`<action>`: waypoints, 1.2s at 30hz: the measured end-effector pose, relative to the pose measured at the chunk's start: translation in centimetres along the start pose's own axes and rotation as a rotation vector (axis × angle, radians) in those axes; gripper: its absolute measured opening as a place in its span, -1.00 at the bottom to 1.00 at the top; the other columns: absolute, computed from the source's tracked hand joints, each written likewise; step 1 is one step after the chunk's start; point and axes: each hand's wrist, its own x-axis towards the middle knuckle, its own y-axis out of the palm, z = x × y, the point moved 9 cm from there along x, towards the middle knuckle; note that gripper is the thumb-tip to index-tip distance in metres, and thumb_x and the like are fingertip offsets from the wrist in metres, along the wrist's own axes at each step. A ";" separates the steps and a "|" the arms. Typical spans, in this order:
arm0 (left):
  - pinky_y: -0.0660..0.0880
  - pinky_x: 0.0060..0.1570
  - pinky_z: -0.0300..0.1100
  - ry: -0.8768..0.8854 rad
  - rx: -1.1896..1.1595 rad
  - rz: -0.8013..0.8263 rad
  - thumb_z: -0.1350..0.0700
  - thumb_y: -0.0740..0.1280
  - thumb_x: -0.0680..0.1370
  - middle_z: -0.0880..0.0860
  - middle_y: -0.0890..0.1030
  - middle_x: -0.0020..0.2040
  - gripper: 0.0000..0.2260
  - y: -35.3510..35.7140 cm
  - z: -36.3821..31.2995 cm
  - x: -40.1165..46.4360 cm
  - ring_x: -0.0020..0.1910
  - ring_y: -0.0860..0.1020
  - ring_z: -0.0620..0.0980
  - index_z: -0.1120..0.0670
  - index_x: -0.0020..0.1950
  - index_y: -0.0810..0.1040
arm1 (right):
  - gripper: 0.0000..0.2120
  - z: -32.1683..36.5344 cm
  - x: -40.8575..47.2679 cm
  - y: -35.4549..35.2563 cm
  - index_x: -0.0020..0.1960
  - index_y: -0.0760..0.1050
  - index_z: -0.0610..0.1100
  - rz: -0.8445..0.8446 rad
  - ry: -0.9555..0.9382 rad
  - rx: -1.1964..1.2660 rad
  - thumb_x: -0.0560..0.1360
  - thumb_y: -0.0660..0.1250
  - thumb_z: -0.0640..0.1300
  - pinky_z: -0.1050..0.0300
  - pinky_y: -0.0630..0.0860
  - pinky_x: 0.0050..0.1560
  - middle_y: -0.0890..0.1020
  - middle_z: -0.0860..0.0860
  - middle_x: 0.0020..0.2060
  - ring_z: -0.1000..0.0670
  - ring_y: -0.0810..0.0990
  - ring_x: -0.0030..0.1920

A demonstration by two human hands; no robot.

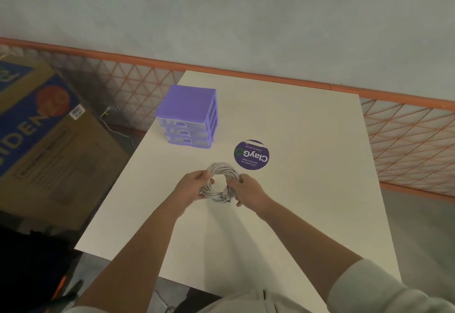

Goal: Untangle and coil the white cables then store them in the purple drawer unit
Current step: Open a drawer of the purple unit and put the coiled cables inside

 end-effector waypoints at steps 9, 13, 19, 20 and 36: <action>0.52 -0.16 -0.17 -0.007 0.358 0.018 -0.04 0.18 0.65 0.11 0.54 -0.08 -0.78 -5.2 3.6 3.3 -0.13 0.48 0.03 0.04 0.04 0.55 | -0.67 -2.3 3.7 4.3 0.23 0.39 -0.12 -0.108 0.163 0.142 0.51 0.39 -0.13 0.19 0.46 -0.35 0.54 -0.02 -0.26 0.01 0.49 -0.42; 0.50 -0.11 -0.01 0.058 0.434 -0.012 -0.03 0.25 0.62 0.02 0.57 -0.22 -0.84 -7.0 4.2 4.9 -0.25 0.49 0.00 -0.04 -0.10 0.55 | -0.70 -3.0 4.7 5.5 0.15 0.44 -0.12 -0.163 0.194 0.143 0.48 0.43 -0.13 0.16 0.49 -0.28 0.60 -0.04 -0.21 0.01 0.52 -0.39; 0.40 -0.09 -0.20 0.085 0.447 -0.123 -0.04 0.38 0.54 -0.10 0.60 -0.15 -0.85 -9.6 4.4 6.5 -0.14 0.57 -0.06 -0.04 0.06 0.52 | -0.64 -2.6 6.5 6.5 0.27 0.52 -0.14 -0.242 0.157 0.096 0.48 0.41 -0.17 0.33 0.39 -0.35 0.60 -0.17 0.11 -0.03 0.56 -0.17; 0.41 -0.10 -0.20 0.098 0.443 -0.114 -0.04 0.39 0.54 -0.12 0.61 -0.15 -0.85 -9.8 4.4 6.8 -0.15 0.58 -0.07 -0.04 0.06 0.53 | -0.64 -2.5 6.8 6.5 0.27 0.53 -0.13 -0.252 0.151 0.071 0.48 0.41 -0.16 0.36 0.35 -0.37 0.59 -0.16 0.12 -0.02 0.56 -0.15; 0.39 -0.08 -0.23 0.103 0.316 -0.081 -0.09 0.32 0.57 -0.04 0.58 -0.12 -0.77 -12.9 2.4 10.1 -0.05 0.57 0.03 0.05 0.05 0.57 | -0.76 -1.0 9.4 6.2 0.00 0.64 -0.04 -0.415 0.248 -0.054 0.49 0.22 -0.04 0.08 0.50 -0.02 0.58 -0.10 0.03 -0.16 0.49 0.12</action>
